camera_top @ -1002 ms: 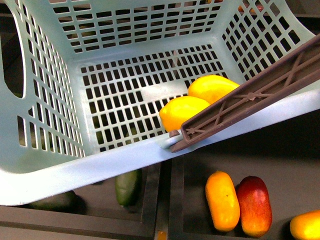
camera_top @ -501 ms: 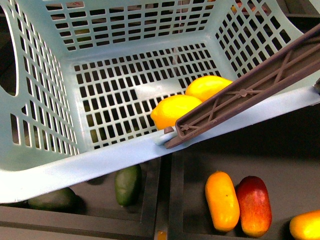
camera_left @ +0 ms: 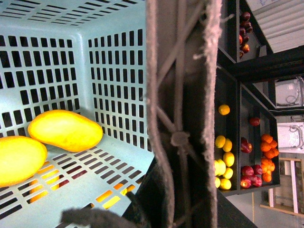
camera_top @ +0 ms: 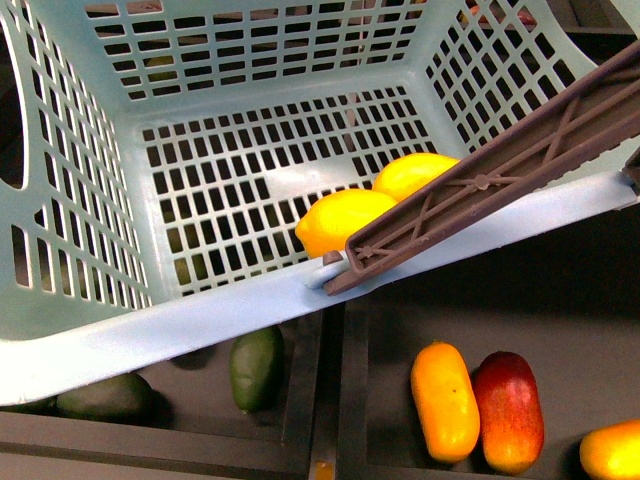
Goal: Pick lemon and mango into basket
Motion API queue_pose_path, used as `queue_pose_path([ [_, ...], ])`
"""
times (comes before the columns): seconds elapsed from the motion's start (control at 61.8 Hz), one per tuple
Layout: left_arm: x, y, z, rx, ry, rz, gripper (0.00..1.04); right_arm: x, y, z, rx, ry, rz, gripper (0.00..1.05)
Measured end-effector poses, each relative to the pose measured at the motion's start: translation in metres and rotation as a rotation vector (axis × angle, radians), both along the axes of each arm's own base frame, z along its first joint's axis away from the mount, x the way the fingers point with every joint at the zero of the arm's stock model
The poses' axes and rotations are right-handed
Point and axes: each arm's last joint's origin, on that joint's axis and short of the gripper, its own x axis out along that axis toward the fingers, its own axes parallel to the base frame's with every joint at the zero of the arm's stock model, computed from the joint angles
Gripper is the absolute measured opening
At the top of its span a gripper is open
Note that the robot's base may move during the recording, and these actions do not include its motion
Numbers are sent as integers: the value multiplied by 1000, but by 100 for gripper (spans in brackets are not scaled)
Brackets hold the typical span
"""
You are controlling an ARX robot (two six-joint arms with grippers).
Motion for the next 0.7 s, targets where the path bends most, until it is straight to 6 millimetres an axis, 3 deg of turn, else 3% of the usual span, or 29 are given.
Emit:
queue_pose_path([
  [0.695, 0, 0, 0, 0, 0, 0, 6, -16, 0, 0, 0, -5, 0, 2],
])
